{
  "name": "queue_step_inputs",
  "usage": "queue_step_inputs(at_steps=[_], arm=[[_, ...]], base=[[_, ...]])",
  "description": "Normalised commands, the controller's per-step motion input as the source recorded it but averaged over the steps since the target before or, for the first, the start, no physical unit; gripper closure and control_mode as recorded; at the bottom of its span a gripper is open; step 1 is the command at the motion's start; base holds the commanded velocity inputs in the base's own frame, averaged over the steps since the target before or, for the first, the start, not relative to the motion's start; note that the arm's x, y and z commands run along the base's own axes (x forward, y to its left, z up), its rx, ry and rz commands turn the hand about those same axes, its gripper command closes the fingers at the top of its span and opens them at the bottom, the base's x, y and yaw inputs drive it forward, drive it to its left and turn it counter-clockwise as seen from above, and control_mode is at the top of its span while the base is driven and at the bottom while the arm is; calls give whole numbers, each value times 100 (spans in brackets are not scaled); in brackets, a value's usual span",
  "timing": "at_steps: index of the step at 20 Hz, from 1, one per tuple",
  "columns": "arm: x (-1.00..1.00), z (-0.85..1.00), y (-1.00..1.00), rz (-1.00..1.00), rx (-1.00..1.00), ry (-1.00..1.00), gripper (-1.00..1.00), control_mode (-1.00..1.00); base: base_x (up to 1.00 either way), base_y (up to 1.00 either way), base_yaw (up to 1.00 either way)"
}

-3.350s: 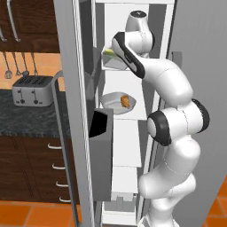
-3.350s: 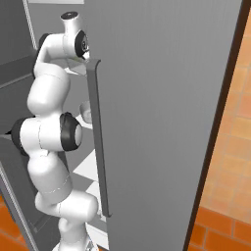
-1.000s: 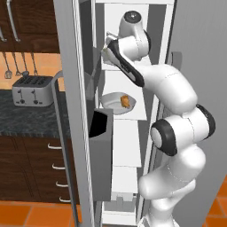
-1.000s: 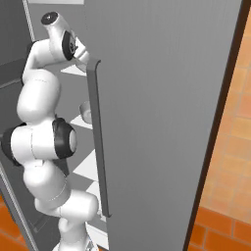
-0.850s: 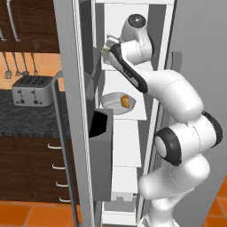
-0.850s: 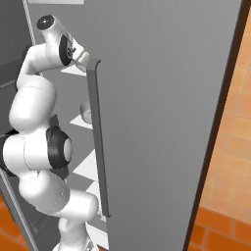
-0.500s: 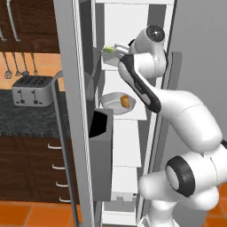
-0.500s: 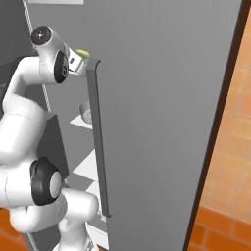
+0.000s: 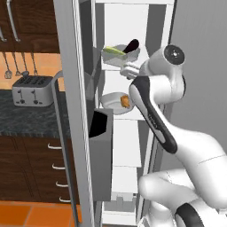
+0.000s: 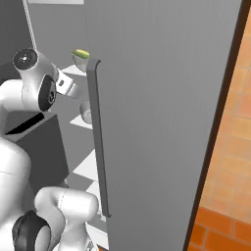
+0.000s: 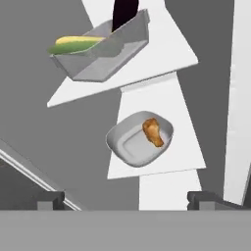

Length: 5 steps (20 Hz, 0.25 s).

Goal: Take the meat container that has the chicken drumstick and place it on the second highest rack of the freezer. Then take the vegetable container that has the eggplant and corn and place it on the highest rack of the freezer.

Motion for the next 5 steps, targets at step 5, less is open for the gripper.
queue_step_inputs(at_steps=[5], arm=[[-100,-84,-2,0,-3,19,-100,-100]], base=[[0,0,0]])
